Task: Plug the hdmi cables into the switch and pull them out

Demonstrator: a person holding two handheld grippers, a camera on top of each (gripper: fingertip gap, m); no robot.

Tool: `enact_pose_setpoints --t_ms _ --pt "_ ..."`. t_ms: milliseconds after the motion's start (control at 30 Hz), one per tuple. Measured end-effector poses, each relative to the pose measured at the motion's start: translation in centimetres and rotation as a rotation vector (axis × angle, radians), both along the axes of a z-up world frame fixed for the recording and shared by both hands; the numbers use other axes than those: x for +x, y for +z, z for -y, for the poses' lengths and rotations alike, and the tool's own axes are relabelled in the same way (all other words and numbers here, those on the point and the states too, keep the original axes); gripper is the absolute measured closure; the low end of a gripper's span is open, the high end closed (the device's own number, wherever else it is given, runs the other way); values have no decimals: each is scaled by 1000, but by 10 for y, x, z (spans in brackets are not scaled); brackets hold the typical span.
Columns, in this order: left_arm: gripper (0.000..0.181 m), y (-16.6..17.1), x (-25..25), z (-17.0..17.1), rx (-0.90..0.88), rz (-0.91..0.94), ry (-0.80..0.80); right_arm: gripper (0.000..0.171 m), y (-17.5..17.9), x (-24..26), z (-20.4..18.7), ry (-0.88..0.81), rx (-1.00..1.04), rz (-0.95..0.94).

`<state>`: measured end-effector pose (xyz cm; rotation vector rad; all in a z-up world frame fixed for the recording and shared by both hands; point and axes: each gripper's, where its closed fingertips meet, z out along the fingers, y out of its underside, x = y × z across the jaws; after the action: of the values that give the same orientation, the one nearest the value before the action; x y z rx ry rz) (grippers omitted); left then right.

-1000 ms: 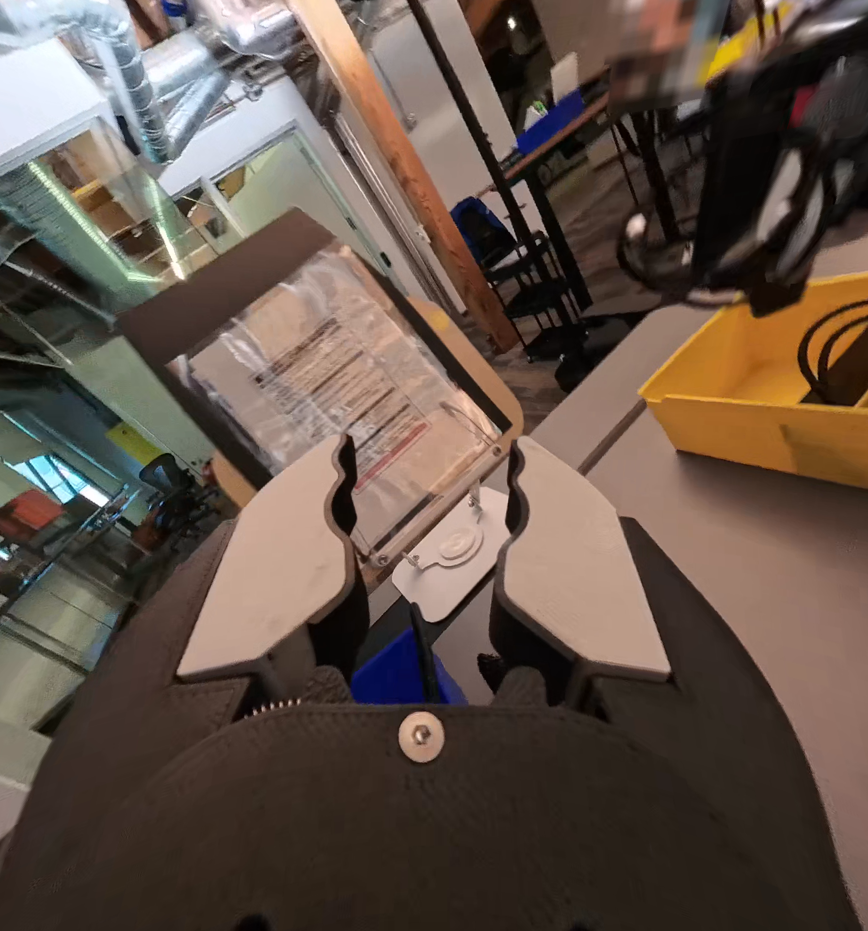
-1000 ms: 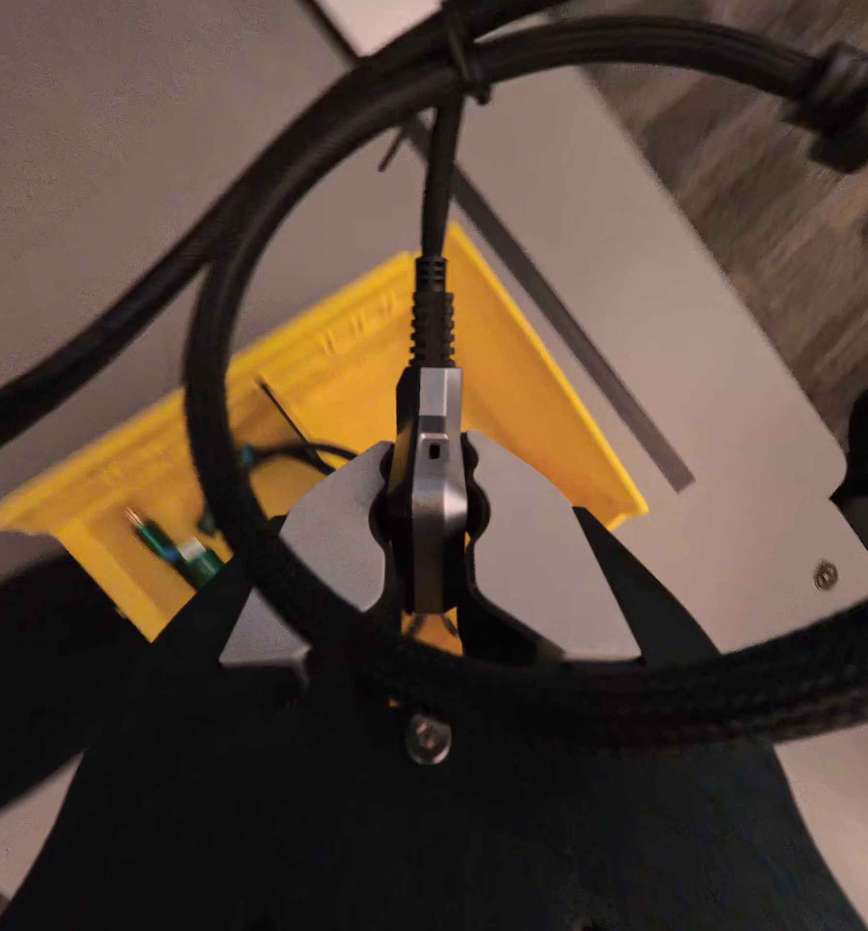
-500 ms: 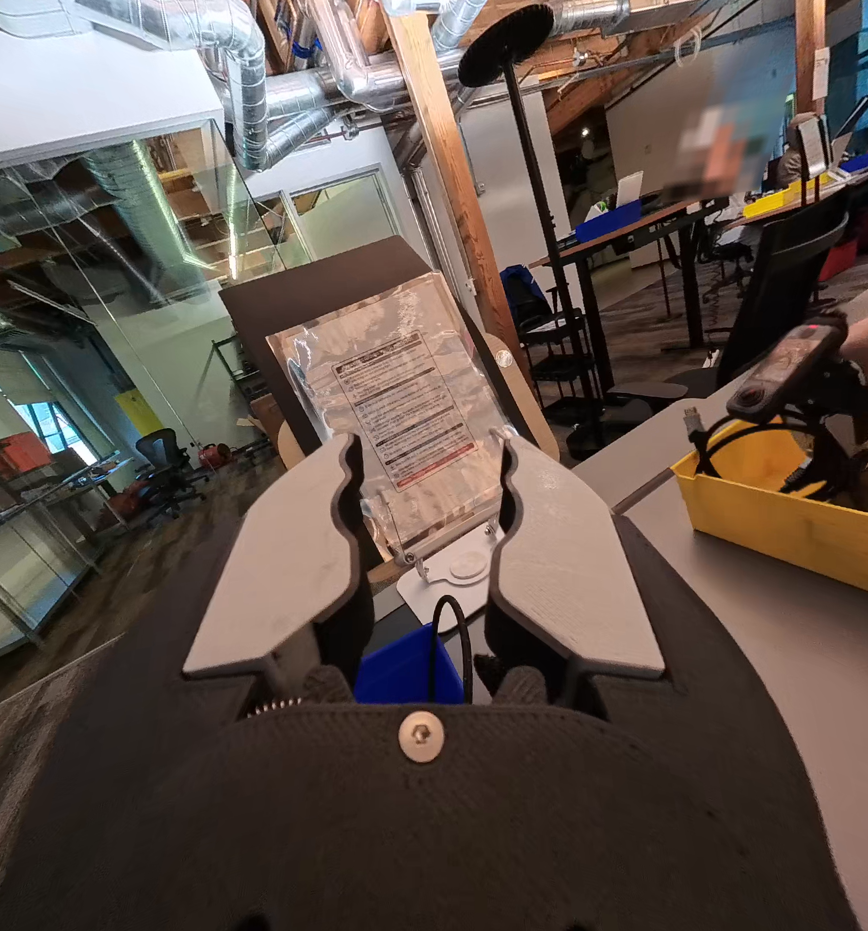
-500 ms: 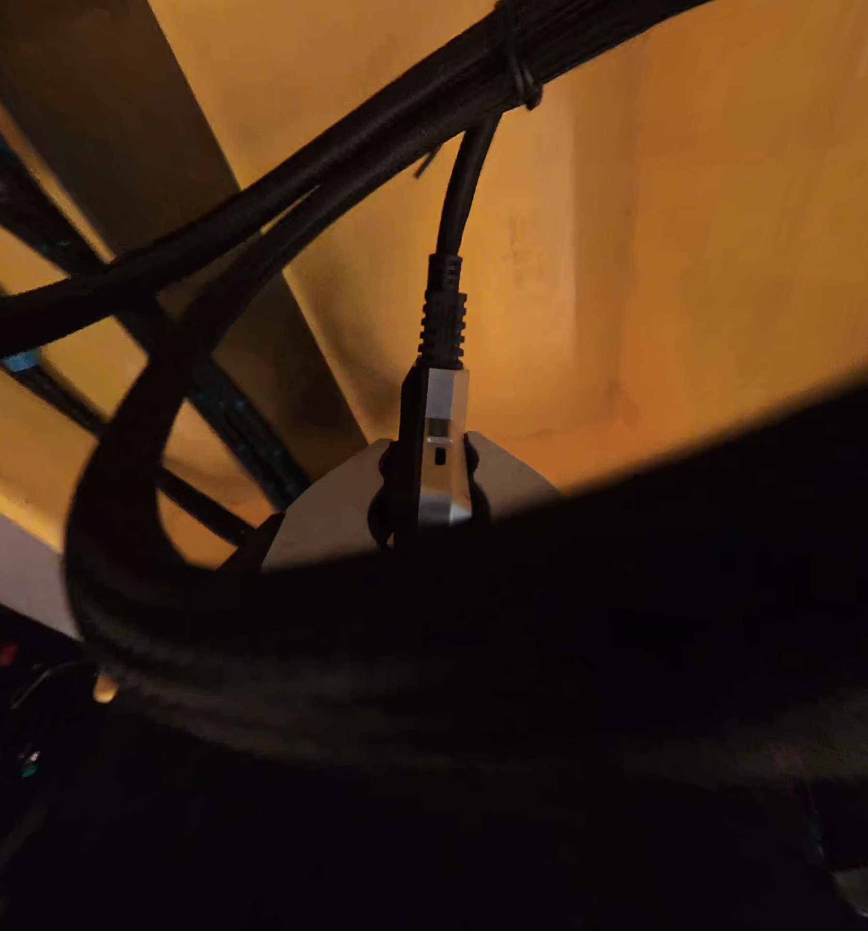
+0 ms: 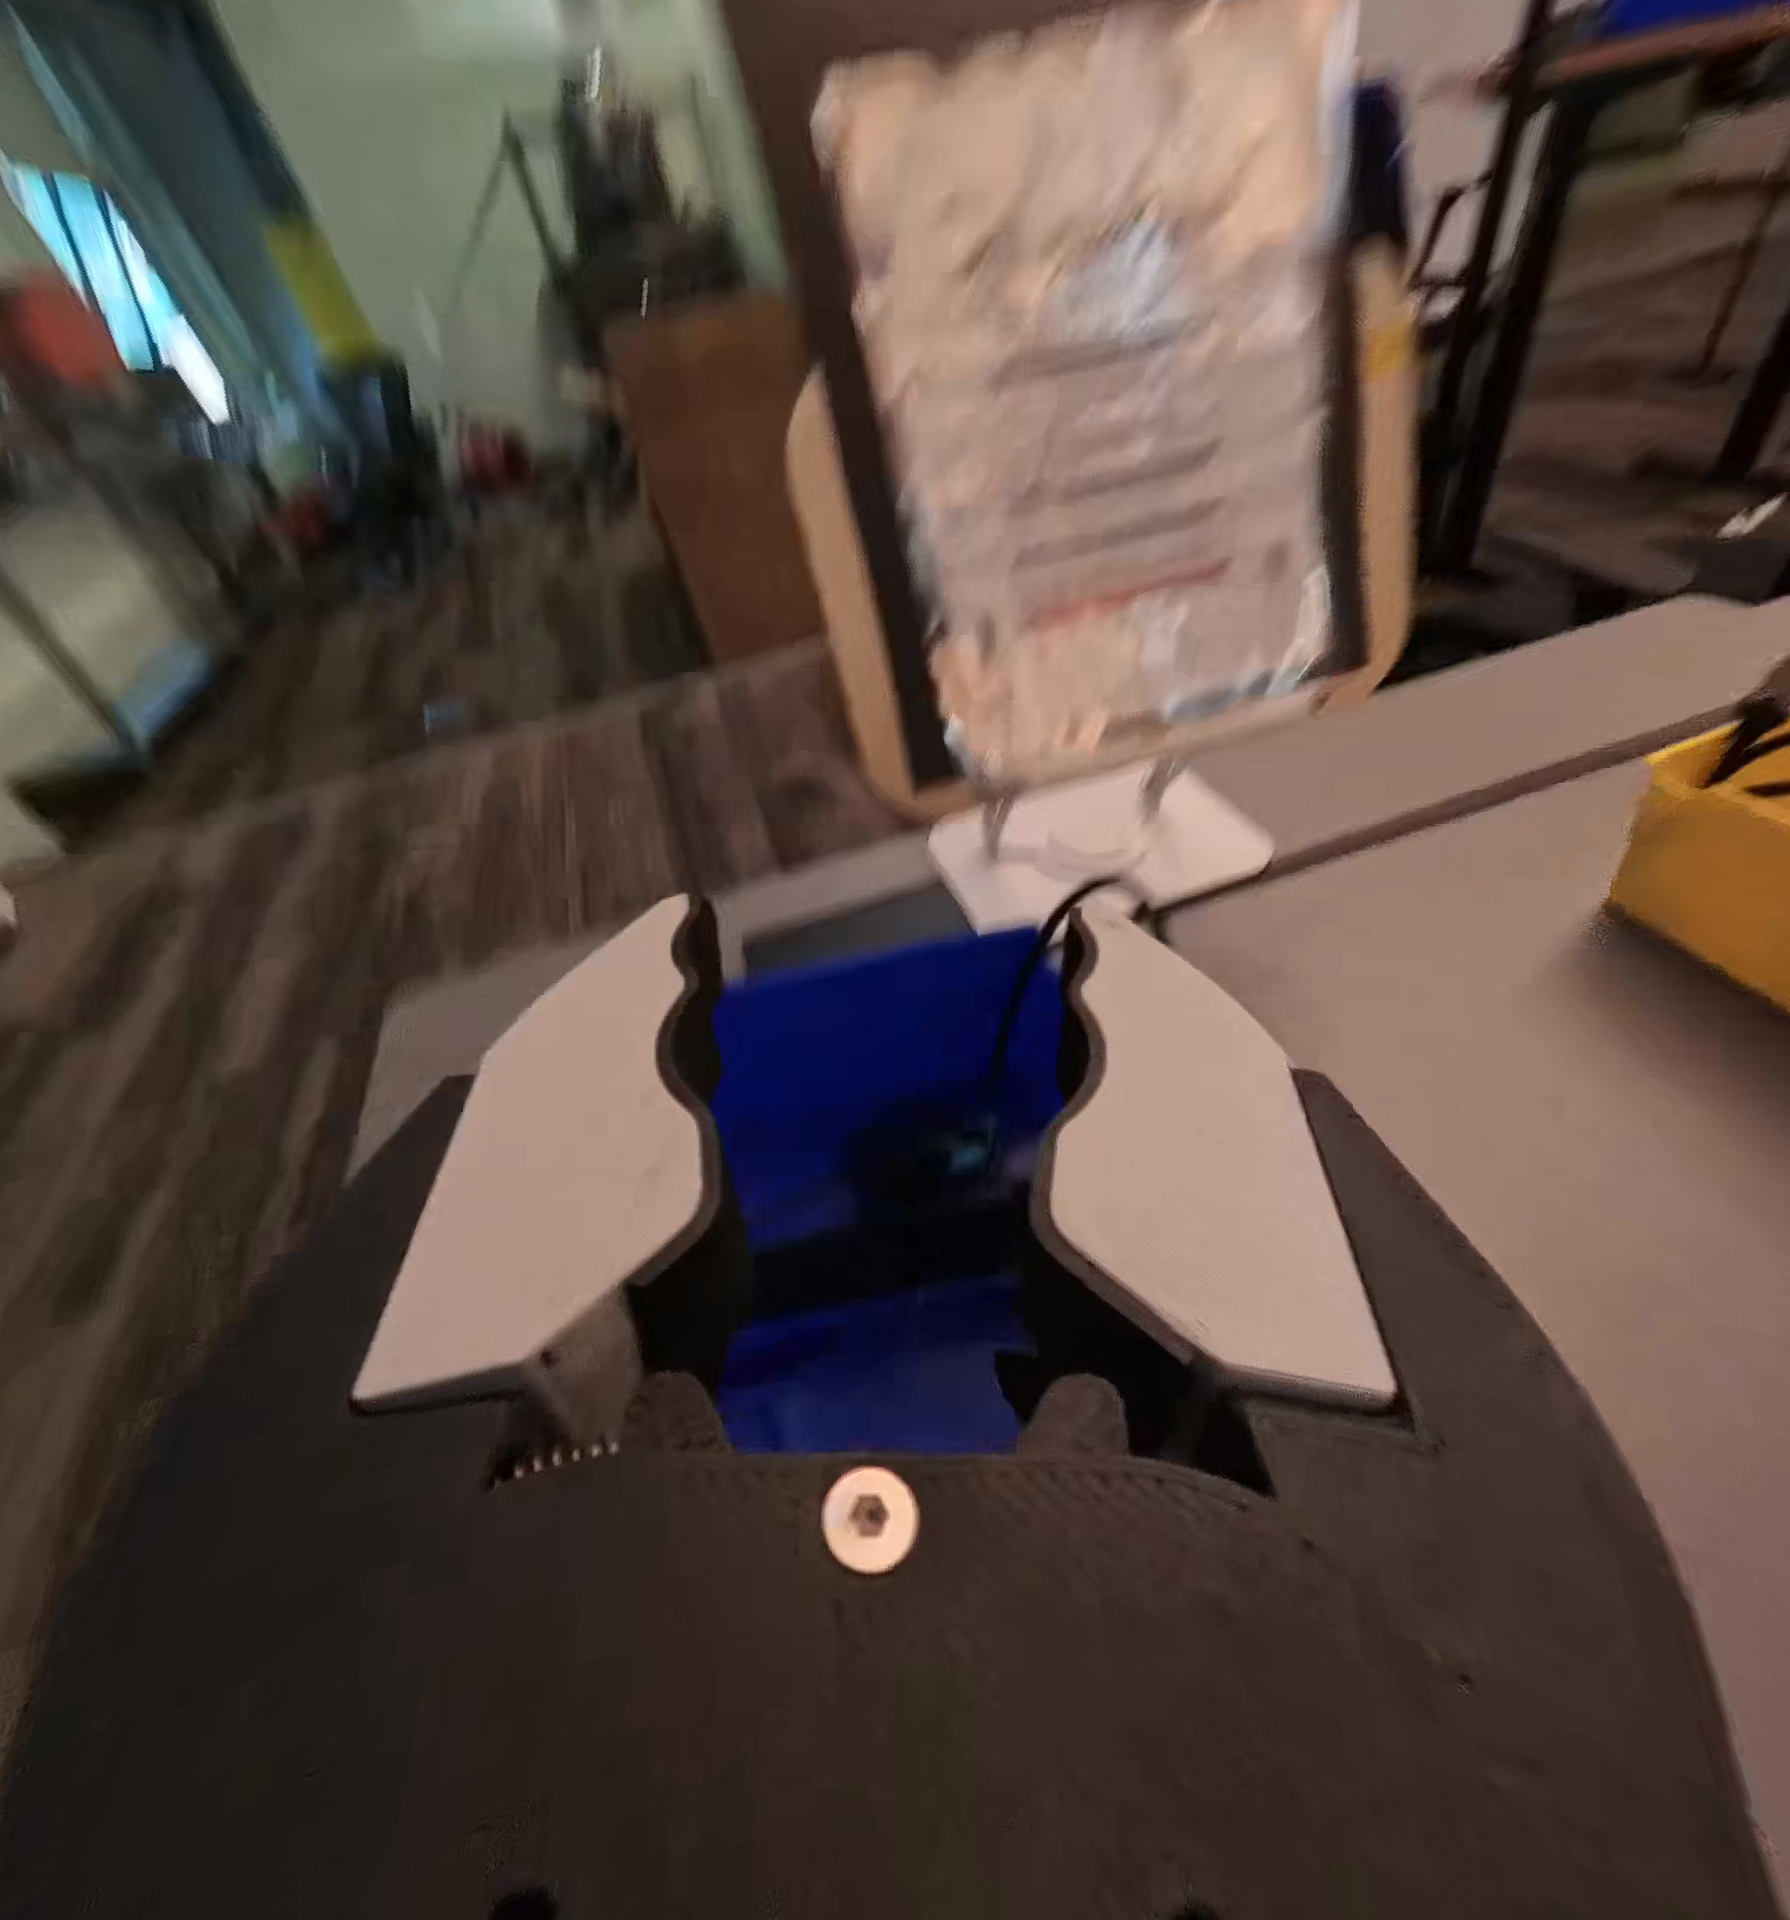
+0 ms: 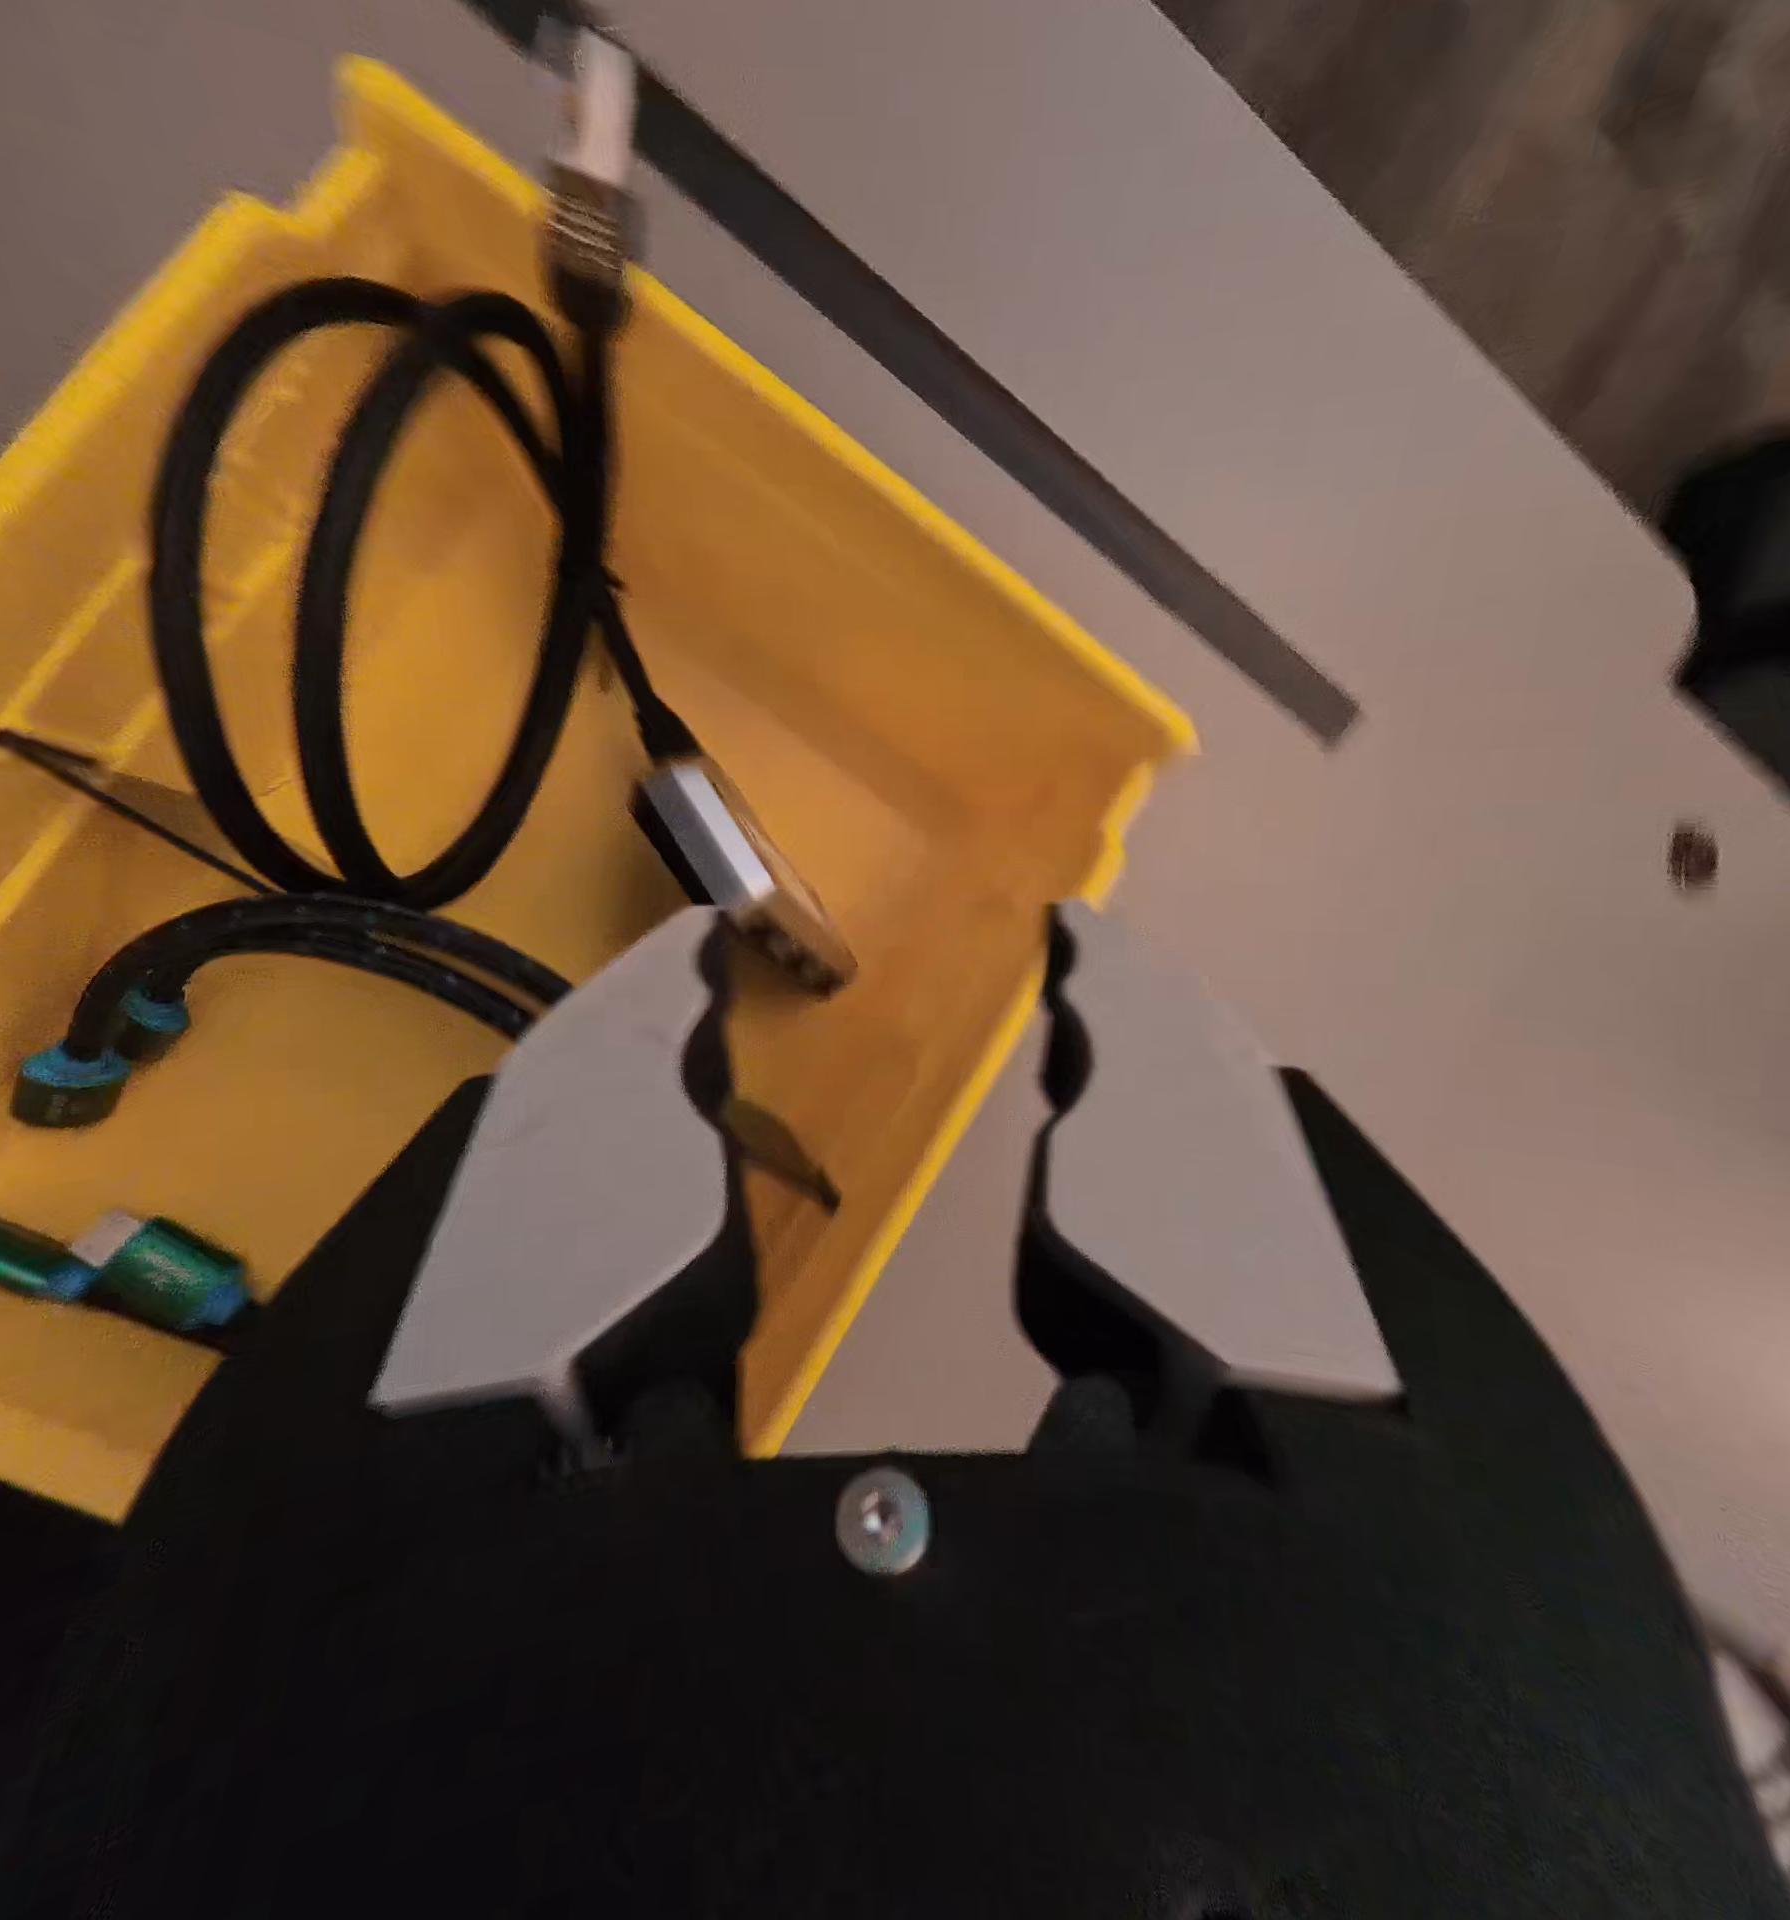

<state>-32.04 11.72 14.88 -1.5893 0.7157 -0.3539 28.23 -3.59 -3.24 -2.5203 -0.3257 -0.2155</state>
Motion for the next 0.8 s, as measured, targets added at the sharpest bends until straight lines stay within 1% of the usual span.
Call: enact_pose_setpoints --t_ms 33,133,167,233,300,333,400,433,467,600,700,800 --pt "116 -16 -16 -10 -90 -8 45 96 -3 3 15 -83 -13 -43" --pt "115 -58 -64 -37 -299 -13 174 95 -27 14 56 -290 -79 -129" --pt "114 -70 -77 -44 -349 -8 207 99 -38 12 68 -332 -117 -171" --pt "115 -92 -98 -52 -439 -8 258 115 -66 3 93 -403 -249 -257" --pt "115 -114 -115 -55 -512 -42 316 152 -90 -13 111 -464 -386 -383" --pt "114 -126 -123 -54 -547 -76 343 156 -95 -12 114 -531 -392 -435" --pt "116 -147 -141 -55 -601 -148 405 155 -93 -15 112 -673 -319 -604" --pt "117 -156 -149 -56 -627 -168 423 154 -93 -17 112 -715 -290 -670" --pt "117 -163 -153 -57 -653 -167 423 154 -92 -17 113 -735 -261 -696" --pt "115 -181 -153 -67 -702 -127 395 156 -93 -19 129 -799 -242 -646" --pt "118 -198 -143 -65 -778 -172 344 155 -93 -21 136 -831 -229 -636" --pt "127 -218 -133 -60 -875 -224 289 155 -93 -22 137 -837 -235 -614"
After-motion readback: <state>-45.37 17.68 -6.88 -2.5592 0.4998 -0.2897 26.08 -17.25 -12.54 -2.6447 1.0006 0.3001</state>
